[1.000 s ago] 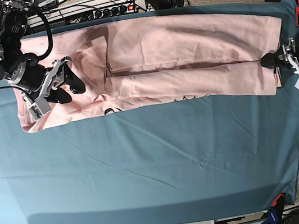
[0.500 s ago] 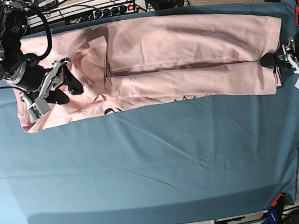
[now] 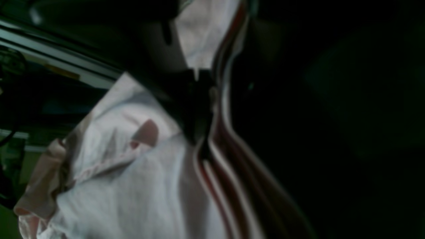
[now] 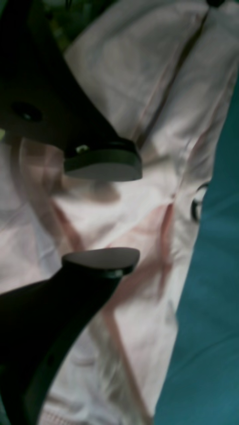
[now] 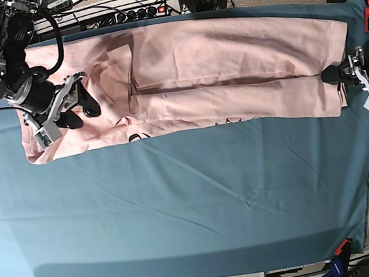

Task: Fold the T-shirt properly
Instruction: 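Grasp the folded shirt's hem corner with the left gripper, then lift the hem with the left gripper and fold it toward the right gripper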

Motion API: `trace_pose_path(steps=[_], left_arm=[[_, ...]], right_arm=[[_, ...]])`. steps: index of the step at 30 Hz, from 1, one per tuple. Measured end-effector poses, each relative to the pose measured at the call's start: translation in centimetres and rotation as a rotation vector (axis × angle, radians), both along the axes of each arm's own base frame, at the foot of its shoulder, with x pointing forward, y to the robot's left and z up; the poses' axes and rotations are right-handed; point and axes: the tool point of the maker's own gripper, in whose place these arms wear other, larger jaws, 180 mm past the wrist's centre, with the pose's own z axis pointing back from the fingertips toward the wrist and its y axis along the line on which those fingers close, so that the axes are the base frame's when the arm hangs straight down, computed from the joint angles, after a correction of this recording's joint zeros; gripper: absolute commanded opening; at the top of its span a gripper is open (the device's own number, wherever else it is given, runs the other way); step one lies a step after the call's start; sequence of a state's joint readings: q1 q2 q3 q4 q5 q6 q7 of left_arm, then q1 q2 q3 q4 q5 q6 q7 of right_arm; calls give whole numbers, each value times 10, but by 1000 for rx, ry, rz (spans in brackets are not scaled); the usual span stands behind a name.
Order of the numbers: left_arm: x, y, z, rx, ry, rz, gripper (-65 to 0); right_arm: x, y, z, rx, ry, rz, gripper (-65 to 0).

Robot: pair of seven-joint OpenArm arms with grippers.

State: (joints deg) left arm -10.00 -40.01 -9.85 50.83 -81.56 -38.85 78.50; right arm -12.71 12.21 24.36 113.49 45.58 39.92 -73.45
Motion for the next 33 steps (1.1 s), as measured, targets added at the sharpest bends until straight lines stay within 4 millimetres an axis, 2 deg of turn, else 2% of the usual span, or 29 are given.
trace_pose_path(steps=[4, 7, 12, 19, 21, 24, 29, 33], left_arm=[[-2, -8, 5, -15, -22, -39, -650], [4, -17, 13, -10, -62, -77, -650], [14, -53, 25, -53, -140, -140, -650], [24, -104, 50, -101, -273, -242, -650], [20, -116, 60, -97, -318, -285, -650], [3, -137, 70, -84, -360, -384, -650], [-24, -175, 82, -97, -412, -542, -650], [-31, -193, 76, -103, -406, -589, -650]], right_arm=[[3, -10, -2, -54, -11, -26, -328], [3, -22, -7, -127, -1, -52, -328], [1, -63, -12, -273, 27, -187, -328], [-6, -112, -1, -299, 20, -402, -328], [-9, -120, 2, -304, 17, -429, -328], [-11, -128, 4, -310, 12, -454, -328], [-11, -128, 5, -309, 7, -455, -328], [-10, -128, 6, -308, 3, -455, -328]])
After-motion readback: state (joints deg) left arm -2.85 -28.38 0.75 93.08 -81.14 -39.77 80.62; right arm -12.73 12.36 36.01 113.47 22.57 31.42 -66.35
